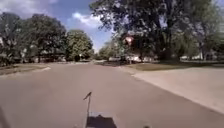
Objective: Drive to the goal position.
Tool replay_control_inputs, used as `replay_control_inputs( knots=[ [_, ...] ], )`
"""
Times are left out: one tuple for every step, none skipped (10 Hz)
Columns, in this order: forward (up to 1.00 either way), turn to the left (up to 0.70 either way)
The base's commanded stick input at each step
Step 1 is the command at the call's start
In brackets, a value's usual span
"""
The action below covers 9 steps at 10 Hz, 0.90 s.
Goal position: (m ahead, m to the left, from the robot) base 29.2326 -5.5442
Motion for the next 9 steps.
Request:
replay_control_inputs(
  knots=[
    [1.0, 0.0],
    [1.0, 0.0],
    [1.0, 0.0],
    [1.0, 0.0],
    [1.0, 0.0],
    [1.0, 0.0],
    [1.0, 0.0],
    [1.0, 0.0],
    [1.0, 0.0]
  ],
)
